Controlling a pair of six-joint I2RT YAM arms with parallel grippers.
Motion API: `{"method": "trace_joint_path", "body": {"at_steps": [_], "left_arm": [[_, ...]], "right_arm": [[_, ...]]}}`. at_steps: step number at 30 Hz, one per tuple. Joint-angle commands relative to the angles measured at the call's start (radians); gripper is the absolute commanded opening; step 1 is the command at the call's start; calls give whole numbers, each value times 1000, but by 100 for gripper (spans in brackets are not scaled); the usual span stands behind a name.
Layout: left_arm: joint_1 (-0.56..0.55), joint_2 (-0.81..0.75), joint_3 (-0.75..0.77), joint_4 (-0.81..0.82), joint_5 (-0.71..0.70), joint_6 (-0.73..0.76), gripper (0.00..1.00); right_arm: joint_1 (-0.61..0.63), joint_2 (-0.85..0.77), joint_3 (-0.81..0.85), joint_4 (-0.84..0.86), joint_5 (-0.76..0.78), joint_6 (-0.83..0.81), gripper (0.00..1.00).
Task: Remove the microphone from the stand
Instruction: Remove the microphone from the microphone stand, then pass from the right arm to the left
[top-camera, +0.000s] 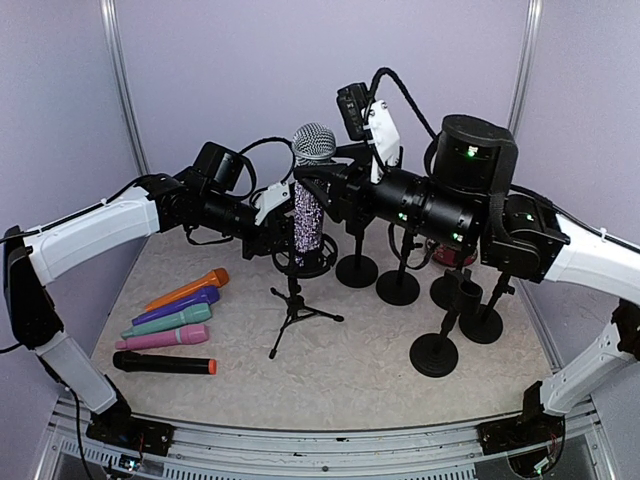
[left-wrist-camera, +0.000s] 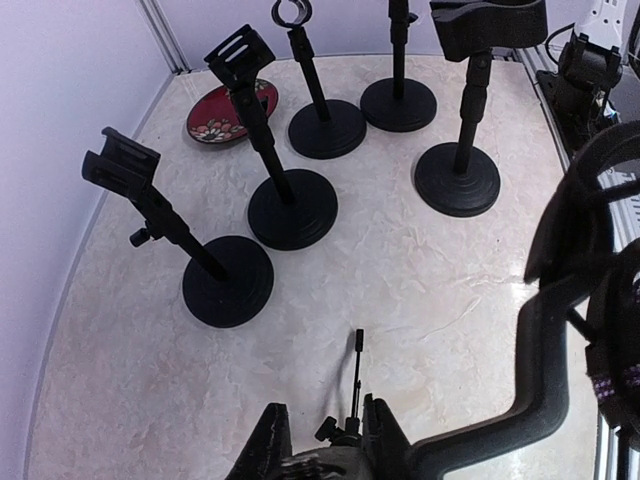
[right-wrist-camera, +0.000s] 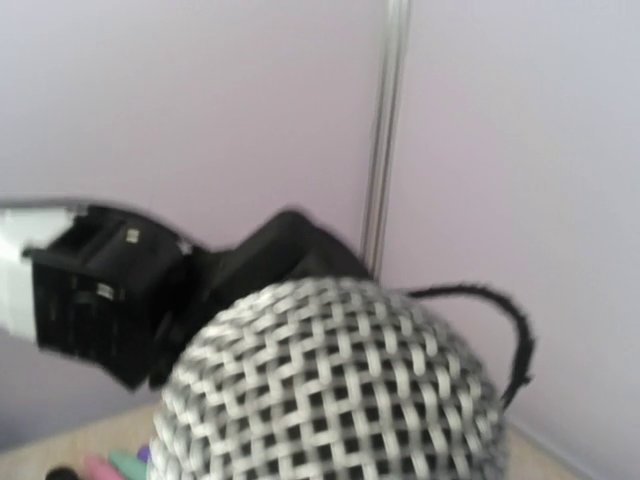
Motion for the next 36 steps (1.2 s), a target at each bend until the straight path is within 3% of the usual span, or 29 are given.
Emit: {"method": "trace_joint_path", "body": {"at_steps": [1,3,5,9,13,21,27,36], "left_arm": [[1,-9,-23,-34,-81,71,2],[0,-14,-23,-38,-83,70,5],[0,-16,-18,-48,-85,67,16],[0,-37,-23,-48,-110,53,64],[8,-88,-47,-55,-130,63,97],[146,-193,-13,-262,-79,125,99],[276,-296,108,-454,154,146,99],[279,-374,149,-421,428,-15,96]], "right_arm": [[7,-95,-3,257,129,-49,0],[7,-125,-20,319,140,-65,0],[7,-155,-40,381,137,-68,0],[7,-188,-58,423,106,-52,0],[7,-190,-67,430,106,-39,0],[7,-170,-92,499,63,-3,0],[7,-20,-39,537,33,18,0],[1,276,103,647,-59,151,0]]}}
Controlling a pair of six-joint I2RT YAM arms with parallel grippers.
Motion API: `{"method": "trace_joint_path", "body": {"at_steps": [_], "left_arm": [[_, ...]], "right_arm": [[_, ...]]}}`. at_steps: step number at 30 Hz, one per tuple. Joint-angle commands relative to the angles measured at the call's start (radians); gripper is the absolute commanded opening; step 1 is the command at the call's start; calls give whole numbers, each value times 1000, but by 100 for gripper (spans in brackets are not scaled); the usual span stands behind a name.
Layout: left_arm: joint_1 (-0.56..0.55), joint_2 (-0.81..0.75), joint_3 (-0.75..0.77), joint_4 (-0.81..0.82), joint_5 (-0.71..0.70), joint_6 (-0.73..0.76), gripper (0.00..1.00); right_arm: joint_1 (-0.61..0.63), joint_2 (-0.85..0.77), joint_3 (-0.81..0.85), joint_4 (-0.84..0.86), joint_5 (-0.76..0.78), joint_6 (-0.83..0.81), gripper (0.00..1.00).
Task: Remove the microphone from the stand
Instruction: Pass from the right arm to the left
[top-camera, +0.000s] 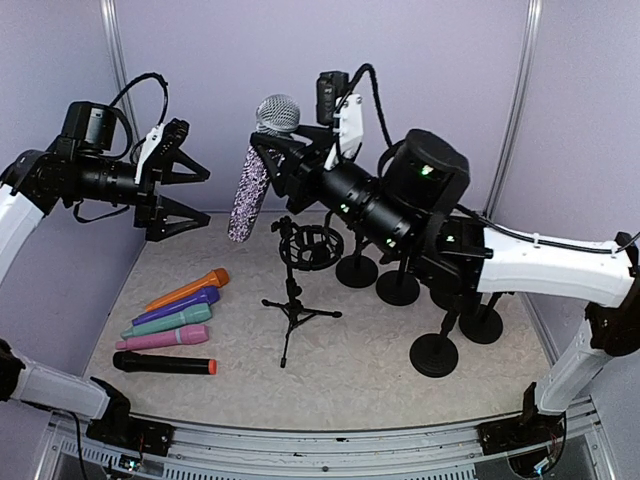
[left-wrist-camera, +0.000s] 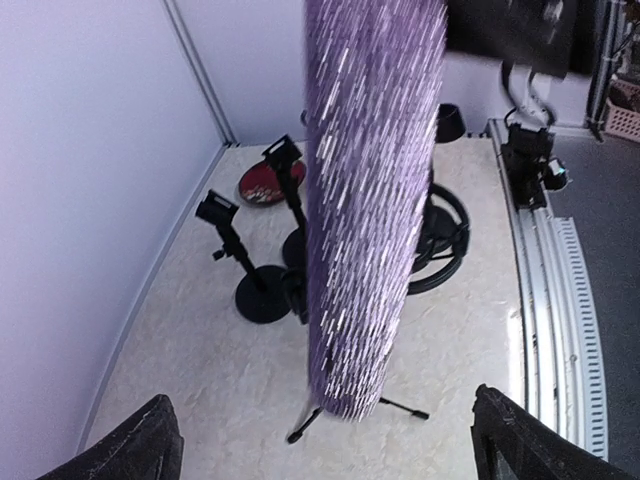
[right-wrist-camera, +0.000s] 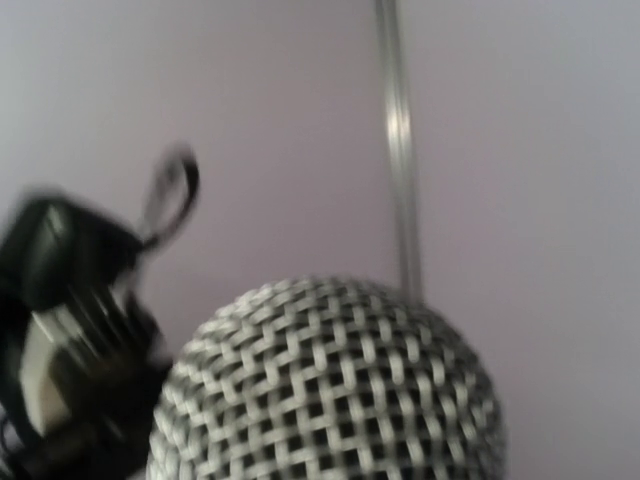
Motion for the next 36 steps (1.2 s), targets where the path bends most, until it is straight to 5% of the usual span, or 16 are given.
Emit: {"method": "trace_joint_path", "body": {"at_steps": [1,10,13,17,18,20,22,26,30,36], "left_arm": [[-1,6,7,-15,182,-82,95],[4,37,-26,-26,172,-98,73],[6,50,-33,-29,177,-100,59],[13,68,-30,-30,183,-98,27],[17,70,-27,-27,182,-97,20],[33,74,-22,-17,164,-97,9],[65,76,-23,-3,125,-88,7],[203,90,-36,28,12,-11,3],[366,135,-100,103,-123,89,3],[487,314,-214,225,-408,199,2]], "right_arm": [[-8,92,97,136,-66,104,0],[-8,214,180,177,-124,175,0],[-9,226,179,194,-131,183,0],[-17,243,199,170,-144,198,0],[-20,244,206,153,-148,205,3],[-29,230,199,127,-148,217,27],[-38,198,168,115,-129,217,54],[-43,87,70,81,-47,171,86],[-48,-38,-26,48,25,129,100],[-51,-128,-57,-124,144,96,100]]}}
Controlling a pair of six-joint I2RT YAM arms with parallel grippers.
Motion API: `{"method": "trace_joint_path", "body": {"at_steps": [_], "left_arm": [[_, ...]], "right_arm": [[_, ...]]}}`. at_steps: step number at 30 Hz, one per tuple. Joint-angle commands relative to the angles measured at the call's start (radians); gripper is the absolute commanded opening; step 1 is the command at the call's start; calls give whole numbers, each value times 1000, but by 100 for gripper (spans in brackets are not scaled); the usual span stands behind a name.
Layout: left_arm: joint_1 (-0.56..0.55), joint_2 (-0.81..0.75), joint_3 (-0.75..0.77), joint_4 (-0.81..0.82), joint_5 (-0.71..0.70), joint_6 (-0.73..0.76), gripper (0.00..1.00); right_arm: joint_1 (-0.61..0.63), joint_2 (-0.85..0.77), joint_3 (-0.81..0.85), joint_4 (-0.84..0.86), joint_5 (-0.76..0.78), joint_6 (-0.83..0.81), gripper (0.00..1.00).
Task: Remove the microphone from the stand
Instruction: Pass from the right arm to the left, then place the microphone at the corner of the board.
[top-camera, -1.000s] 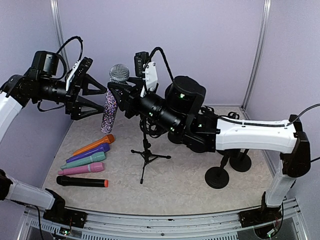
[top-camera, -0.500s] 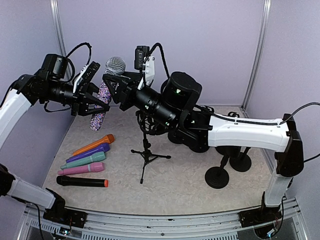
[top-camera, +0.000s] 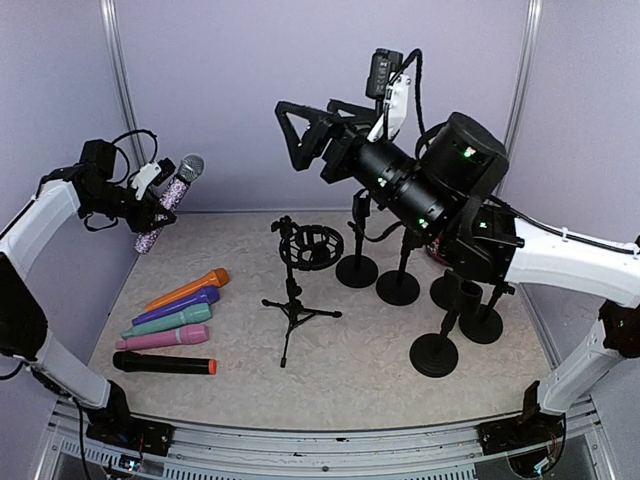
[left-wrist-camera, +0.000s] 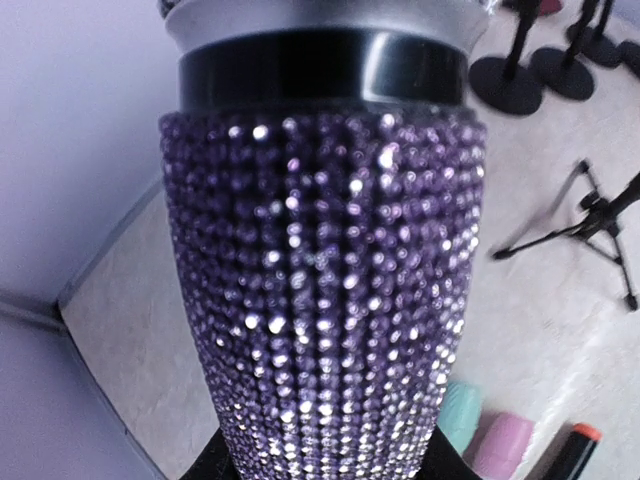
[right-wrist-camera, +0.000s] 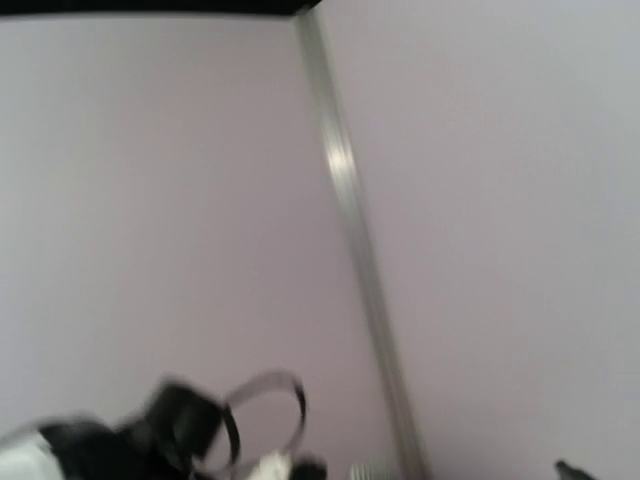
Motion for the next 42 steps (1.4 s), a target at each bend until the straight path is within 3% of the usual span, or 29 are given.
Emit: {"method": "trace_joint_path", "body": {"at_steps": [1,12,16,19,21,24,31,35,42], "left_arm": [[51,132,-65,122,-268,108,2],[50,377,-183,383,-624,142,12],[39,435,-202,405,-668,155,30],[23,445,-233,393,-660,179,50],[11,445,-250,379,-644,197,57],[0,451,-261,355,-627,209,59],[-5,441,-243,308,-609,212,59],[-4,396,-196,254,-583,208,61],[-53,258,-37,36,-408,183,88]], "right_arm": [[-5,-60,-31,-137,123,-37,100],[-7,-169,-189,-232,223,19,100],[-6,-191,-212,-284,250,49,100],[-5,-213,-226,-324,274,74,100],[-6,-231,-242,-351,289,90,100],[-6,-268,-270,-380,312,114,99],[-6,-335,-323,-505,324,232,85],[-6,-375,-363,-617,328,379,77],[-6,-426,-506,-672,260,575,70]]}}
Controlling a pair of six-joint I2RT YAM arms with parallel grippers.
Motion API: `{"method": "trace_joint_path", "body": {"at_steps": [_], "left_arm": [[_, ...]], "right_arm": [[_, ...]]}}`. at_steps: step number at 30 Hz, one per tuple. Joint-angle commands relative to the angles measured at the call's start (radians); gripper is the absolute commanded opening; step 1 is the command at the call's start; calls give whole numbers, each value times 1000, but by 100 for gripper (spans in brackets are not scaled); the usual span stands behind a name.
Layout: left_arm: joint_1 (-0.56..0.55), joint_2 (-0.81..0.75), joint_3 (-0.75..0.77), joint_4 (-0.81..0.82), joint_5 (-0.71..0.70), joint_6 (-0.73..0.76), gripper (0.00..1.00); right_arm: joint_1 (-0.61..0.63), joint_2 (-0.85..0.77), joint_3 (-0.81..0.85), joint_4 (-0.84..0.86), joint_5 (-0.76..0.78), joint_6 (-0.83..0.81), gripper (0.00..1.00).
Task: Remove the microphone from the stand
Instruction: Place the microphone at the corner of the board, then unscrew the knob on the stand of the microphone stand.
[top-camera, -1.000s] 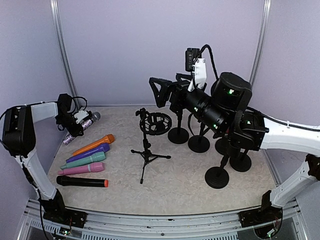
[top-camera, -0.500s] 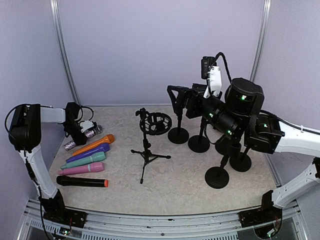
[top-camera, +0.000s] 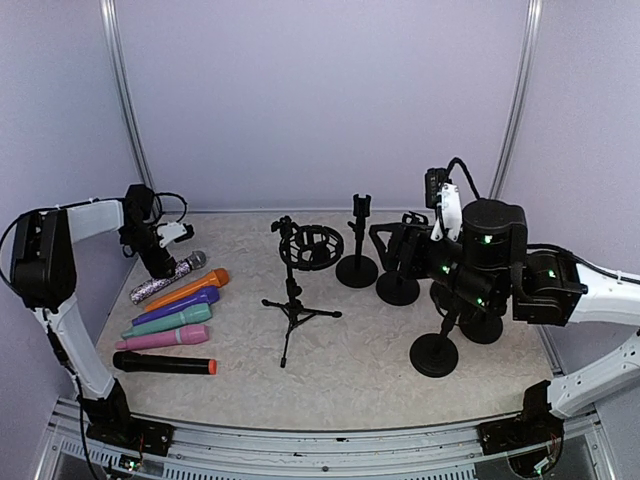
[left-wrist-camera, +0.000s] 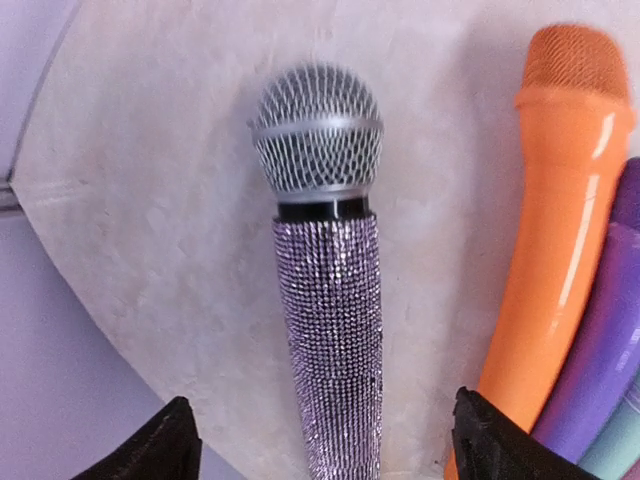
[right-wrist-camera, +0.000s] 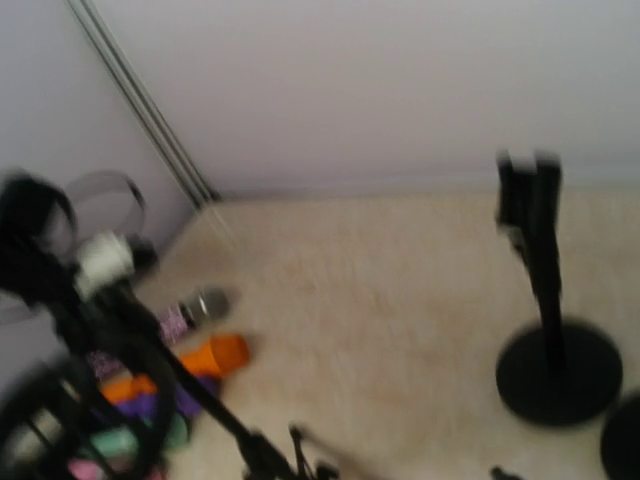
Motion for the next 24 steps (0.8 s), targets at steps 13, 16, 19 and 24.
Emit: {"method": "trace_joint_path", "body": {"at_steps": [13,16,19,24], "left_arm": [[-460,-380,191,-246,433,-133,97],[-530,-386,223,-233,477,-170,97],[-589,-389,236,-214,483,-185,96],[-644,-376,236,-199,507,-208,95]], "right_arm": [[-111,320,-109,215,-454,245,70],[-146,394,-107,315,-550,258,69],[-172,457,-99,396,-647,281,69],[-195,546,-62,464,-719,305,68]]}}
